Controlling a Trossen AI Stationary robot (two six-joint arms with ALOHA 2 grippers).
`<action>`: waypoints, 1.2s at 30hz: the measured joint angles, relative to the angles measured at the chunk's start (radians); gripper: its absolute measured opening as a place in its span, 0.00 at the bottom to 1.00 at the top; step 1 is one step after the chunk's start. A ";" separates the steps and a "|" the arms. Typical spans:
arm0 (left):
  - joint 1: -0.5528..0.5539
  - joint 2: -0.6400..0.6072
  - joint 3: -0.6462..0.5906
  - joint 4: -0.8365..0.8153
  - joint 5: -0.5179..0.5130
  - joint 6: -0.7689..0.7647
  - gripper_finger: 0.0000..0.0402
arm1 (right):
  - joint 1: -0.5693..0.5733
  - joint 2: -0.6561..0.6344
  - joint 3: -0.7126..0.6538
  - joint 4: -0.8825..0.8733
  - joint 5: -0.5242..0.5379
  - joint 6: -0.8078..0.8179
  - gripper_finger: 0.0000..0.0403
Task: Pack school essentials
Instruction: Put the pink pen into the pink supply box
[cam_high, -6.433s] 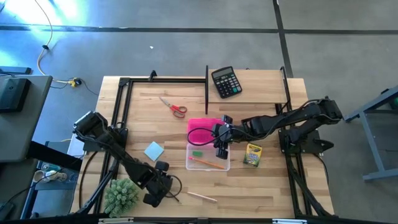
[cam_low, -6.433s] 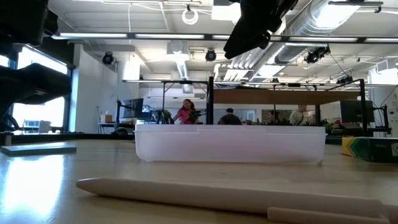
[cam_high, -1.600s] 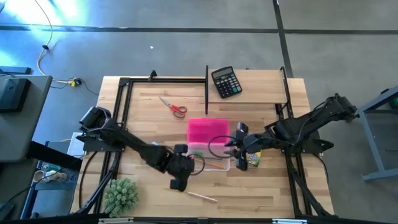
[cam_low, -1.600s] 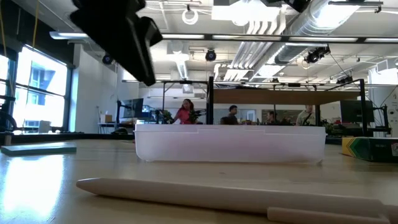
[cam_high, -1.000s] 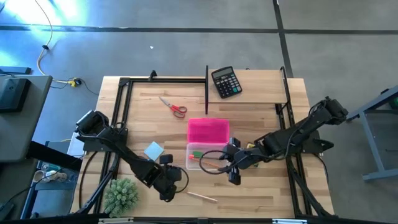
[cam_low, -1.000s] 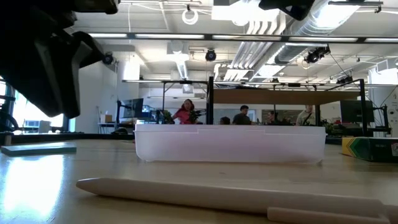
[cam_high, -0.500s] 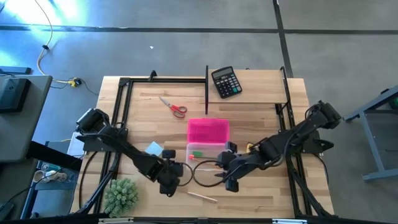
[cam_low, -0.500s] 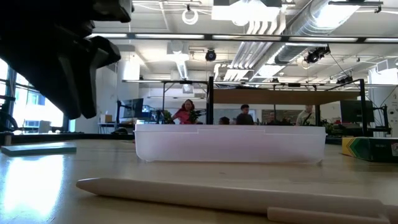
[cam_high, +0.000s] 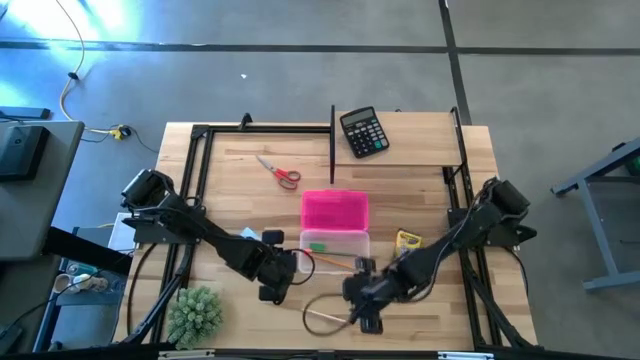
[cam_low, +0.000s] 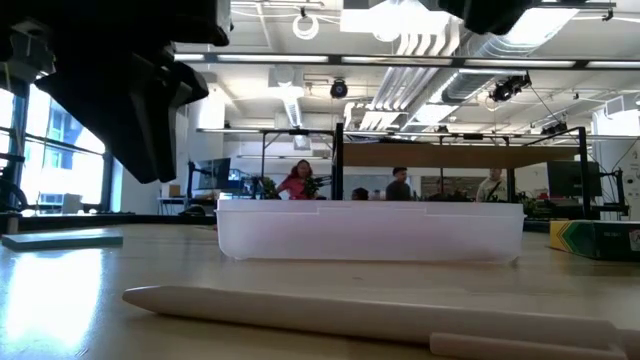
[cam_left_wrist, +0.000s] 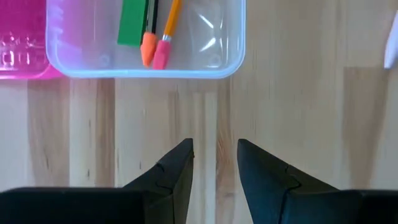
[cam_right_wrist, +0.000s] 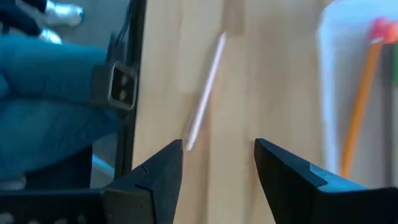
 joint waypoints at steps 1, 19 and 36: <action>-0.001 0.000 0.000 0.002 0.006 -0.005 0.28 | 0.010 0.012 0.000 0.001 0.000 0.000 0.47; -0.007 0.000 0.000 0.031 0.010 -0.080 0.28 | 0.062 0.141 0.000 0.124 0.008 -0.010 0.47; -0.038 0.001 0.000 0.068 0.070 -0.055 0.28 | 0.014 0.168 0.000 0.189 0.001 -0.064 0.47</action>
